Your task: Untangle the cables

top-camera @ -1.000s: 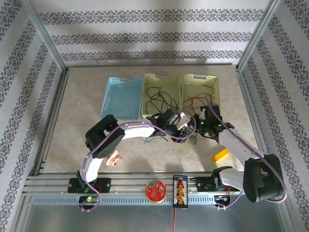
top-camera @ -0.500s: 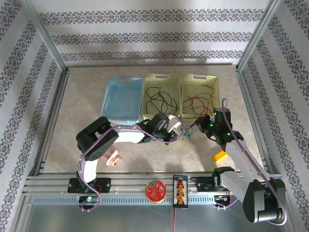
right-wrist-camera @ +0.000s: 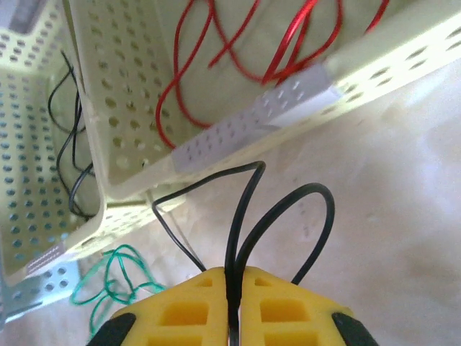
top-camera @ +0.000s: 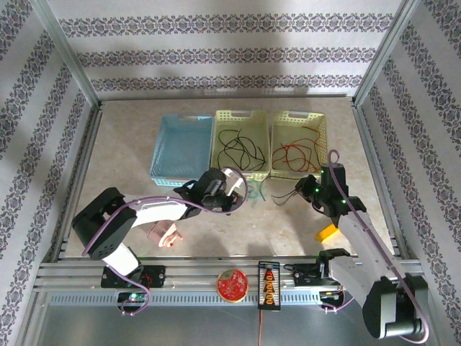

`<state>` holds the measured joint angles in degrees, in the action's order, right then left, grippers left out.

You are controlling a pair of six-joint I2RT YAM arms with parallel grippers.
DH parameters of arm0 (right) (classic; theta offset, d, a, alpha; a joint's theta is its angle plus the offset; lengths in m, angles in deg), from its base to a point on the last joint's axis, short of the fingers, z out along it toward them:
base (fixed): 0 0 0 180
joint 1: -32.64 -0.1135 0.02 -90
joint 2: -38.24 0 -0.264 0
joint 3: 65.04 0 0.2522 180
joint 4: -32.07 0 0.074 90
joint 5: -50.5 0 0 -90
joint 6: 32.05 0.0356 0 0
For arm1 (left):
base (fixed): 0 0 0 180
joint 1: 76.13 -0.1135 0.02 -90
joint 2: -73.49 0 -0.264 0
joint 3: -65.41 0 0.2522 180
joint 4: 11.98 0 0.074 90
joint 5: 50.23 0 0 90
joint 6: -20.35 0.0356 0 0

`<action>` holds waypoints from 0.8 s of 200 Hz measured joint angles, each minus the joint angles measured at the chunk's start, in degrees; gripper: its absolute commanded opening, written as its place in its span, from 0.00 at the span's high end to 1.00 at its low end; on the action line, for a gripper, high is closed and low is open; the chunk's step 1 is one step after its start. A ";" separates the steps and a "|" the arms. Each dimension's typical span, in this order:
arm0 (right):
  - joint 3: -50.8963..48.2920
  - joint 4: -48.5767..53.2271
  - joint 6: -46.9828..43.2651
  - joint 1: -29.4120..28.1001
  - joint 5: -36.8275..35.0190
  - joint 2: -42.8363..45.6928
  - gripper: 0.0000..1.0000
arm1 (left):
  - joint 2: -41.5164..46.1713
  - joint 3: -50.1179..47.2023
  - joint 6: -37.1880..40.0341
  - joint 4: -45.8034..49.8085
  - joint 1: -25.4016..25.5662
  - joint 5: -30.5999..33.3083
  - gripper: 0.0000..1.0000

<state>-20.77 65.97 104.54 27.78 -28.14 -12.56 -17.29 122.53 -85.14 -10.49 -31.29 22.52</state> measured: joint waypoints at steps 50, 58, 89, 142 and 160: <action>0.52 2.73 -1.29 1.66 -4.70 1.05 0.90 | 4.55 -3.17 -0.04 3.76 -2.58 2.95 1.00; 0.52 2.56 -1.70 1.66 -3.91 0.57 0.90 | 4.72 -3.15 -0.04 3.93 -2.58 2.97 1.00; 1.44 0.70 -3.56 -0.02 0.37 1.20 0.90 | 4.81 -3.17 -0.17 4.15 -2.58 2.93 1.00; 18.14 -2.64 -7.17 -10.73 3.28 -0.70 0.90 | 4.57 -3.30 -2.03 3.69 -2.58 2.60 1.00; 23.23 -5.92 -7.69 -12.55 3.32 -5.60 0.90 | 4.57 -3.50 -2.82 3.43 -2.58 2.51 1.00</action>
<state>2.46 60.05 96.84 15.23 -24.82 -18.16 -12.73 119.03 -87.95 -7.06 -33.87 25.03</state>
